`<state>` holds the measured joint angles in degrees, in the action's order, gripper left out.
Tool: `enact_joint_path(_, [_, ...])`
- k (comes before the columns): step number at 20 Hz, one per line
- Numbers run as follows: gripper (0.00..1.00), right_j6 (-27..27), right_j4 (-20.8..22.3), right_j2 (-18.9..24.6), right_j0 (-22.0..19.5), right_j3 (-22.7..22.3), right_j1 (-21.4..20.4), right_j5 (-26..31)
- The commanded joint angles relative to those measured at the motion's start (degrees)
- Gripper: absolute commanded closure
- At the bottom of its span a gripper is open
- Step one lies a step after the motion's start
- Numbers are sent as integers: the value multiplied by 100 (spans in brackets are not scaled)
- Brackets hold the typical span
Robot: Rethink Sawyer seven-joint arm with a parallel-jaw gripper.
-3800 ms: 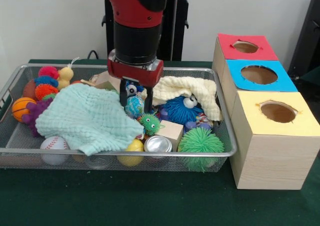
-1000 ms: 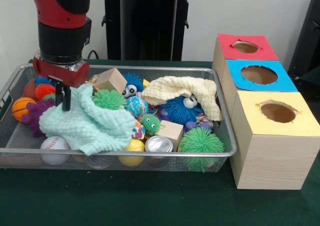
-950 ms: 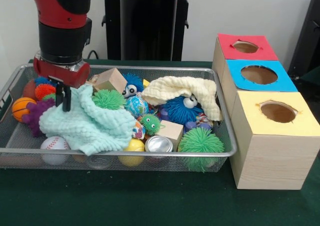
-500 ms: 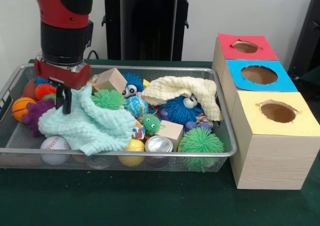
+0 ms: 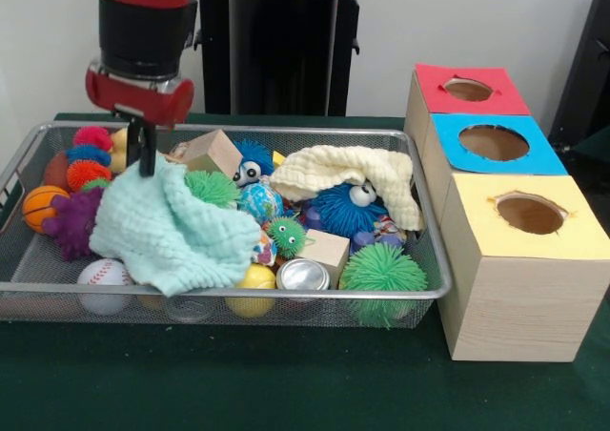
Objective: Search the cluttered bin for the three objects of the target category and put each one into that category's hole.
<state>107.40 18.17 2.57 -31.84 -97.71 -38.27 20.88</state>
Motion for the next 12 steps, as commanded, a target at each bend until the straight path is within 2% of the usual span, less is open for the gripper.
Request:
enact_joint_path(1, [100,118,-248,138,242,-900,-1076,1214])
enact_joint_path(7, [100,206,-421,6,422,-1011,-1592,1784])
enact_joint_path(12, [100,271,-608,-116,589,-1391,-2256,2203])
